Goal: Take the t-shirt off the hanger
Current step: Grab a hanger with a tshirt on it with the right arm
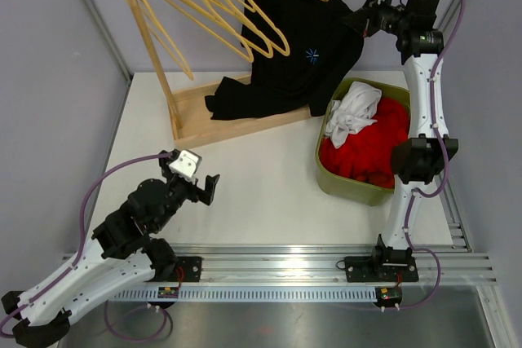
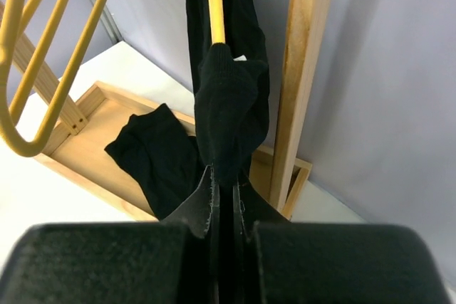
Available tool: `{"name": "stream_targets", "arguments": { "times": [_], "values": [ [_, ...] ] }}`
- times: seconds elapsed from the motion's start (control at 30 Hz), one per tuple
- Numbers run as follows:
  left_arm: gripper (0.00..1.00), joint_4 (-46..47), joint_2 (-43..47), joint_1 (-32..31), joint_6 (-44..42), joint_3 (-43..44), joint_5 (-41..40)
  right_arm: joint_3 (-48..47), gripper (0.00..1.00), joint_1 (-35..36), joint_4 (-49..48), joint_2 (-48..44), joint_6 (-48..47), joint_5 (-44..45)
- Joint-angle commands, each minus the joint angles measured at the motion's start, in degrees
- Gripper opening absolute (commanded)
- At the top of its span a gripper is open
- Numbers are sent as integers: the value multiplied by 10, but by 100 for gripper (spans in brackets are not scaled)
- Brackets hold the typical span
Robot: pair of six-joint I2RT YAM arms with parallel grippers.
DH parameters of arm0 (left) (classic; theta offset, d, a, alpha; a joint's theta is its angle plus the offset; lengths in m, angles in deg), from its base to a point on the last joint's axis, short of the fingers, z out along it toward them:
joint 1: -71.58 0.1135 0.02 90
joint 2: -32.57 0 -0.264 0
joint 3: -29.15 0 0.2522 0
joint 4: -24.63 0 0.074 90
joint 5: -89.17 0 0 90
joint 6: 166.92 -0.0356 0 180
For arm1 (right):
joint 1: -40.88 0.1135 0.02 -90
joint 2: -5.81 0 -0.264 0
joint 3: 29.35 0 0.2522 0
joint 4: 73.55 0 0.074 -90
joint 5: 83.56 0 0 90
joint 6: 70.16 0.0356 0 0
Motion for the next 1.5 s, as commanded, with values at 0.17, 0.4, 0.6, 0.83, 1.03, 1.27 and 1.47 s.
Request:
{"name": "stream_targets", "arguments": {
  "times": [0.17, 0.4, 0.6, 0.83, 1.03, 1.27, 1.47],
  "values": [
    [99, 20, -1, 5, -7, -2, -2, -20, 0, 6, -43, -14, 54, -44],
    [99, 19, -2, 7, -6, -2, 0, -24, 0, 7, -121, -52, 172, -48],
    [99, 21, -3, 8, -5, -2, 4, -22, 0, 7, -128, -72, 184, -51],
    [99, 25, -5, 9, -5, -4, 6, -20, 0, 15, -147, -72, 184, -47],
    [99, 23, -16, 10, -6, -5, 9, -71, 0, 55, -75, -57, 78, 29],
    [99, 23, -27, 12, -7, -7, 6, -116, 0, 57, -53, -45, 37, 66],
    [99, 20, -29, 13, -7, -5, 5, -130, 0, 55, -51, -58, 47, 56]
  ]
}}
